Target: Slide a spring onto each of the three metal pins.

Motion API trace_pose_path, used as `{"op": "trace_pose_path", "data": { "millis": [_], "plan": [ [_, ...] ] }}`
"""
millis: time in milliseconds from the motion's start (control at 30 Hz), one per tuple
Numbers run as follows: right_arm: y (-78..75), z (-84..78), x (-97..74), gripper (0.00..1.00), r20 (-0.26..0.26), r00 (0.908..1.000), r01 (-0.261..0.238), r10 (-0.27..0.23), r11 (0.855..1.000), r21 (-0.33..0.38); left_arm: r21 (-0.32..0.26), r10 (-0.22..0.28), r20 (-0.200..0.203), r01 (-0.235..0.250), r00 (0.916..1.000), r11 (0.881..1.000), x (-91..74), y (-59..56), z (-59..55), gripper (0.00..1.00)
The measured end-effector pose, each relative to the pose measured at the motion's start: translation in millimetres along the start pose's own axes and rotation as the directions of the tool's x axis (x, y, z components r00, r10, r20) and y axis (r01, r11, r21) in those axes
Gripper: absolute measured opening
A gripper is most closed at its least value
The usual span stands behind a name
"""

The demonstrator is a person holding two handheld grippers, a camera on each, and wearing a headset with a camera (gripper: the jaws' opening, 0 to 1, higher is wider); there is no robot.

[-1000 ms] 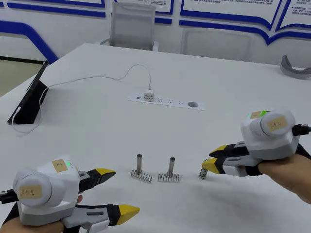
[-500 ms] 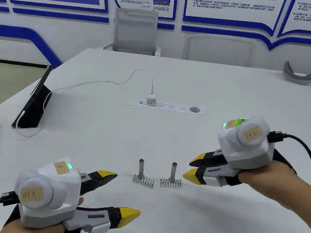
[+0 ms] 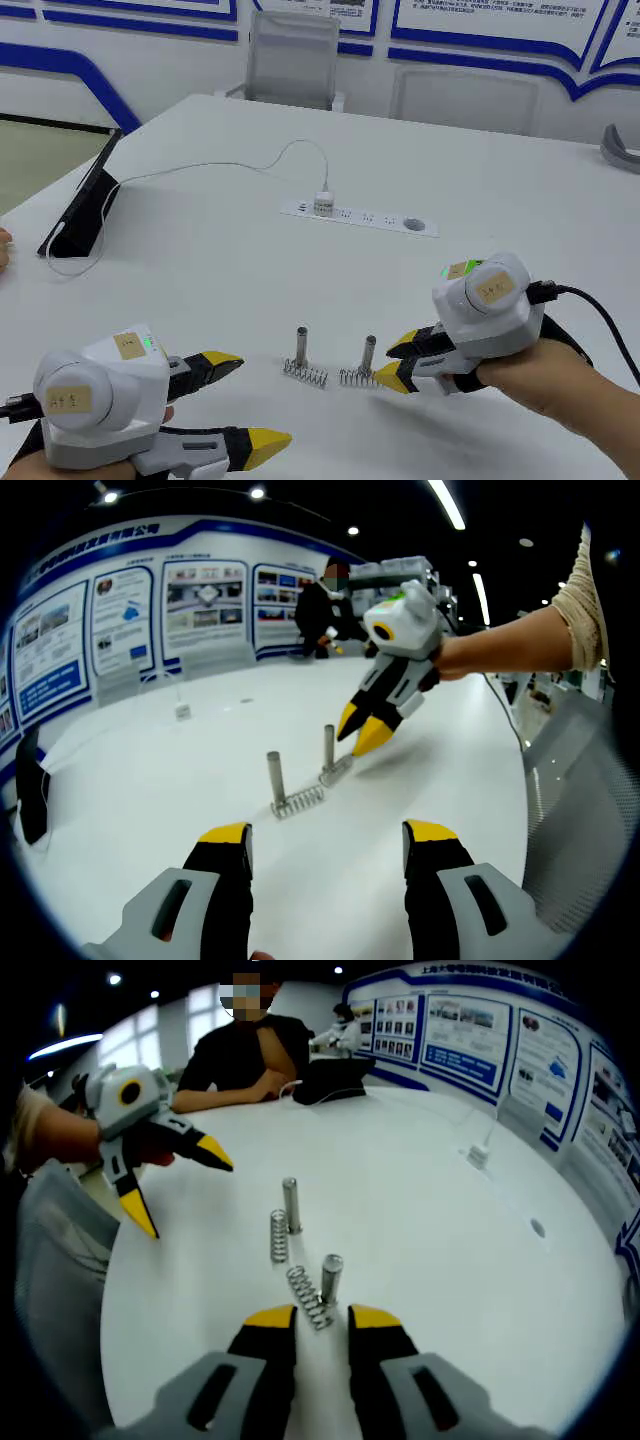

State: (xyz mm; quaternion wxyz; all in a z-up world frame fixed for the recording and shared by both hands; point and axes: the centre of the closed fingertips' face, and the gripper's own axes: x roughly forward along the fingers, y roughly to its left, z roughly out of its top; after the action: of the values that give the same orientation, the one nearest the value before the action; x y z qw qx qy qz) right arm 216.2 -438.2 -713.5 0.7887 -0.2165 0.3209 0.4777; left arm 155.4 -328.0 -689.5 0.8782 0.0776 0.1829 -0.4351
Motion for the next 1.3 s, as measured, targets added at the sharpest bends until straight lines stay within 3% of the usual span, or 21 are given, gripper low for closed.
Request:
{"op": "trace_pose_path", "data": {
  "millis": [267,667,1300],
  "plan": [
    [5.7,-7.1,12.4,0.21,-0.048,0.9984,-0.030,0.029,0.999,-0.025,-0.004,0.000,0.000,0.000,1.0000,1.000,1.6,1.3,0.4,0.61],
    [12.0,-13.4,14.9,0.17,-0.087,0.9944,-0.062,0.059,0.998,-0.027,-0.011,0.004,-0.003,-0.004,1.0000,1.000,-0.4,0.9,-3.7,0.61],
    [17.2,-18.4,17.2,0.12,-0.112,0.9906,-0.080,0.078,0.997,-0.017,-0.011,0.015,-0.005,-0.015,0.9999,1.000,-3.1,2.0,-3.2,0.60]
  ]
}}
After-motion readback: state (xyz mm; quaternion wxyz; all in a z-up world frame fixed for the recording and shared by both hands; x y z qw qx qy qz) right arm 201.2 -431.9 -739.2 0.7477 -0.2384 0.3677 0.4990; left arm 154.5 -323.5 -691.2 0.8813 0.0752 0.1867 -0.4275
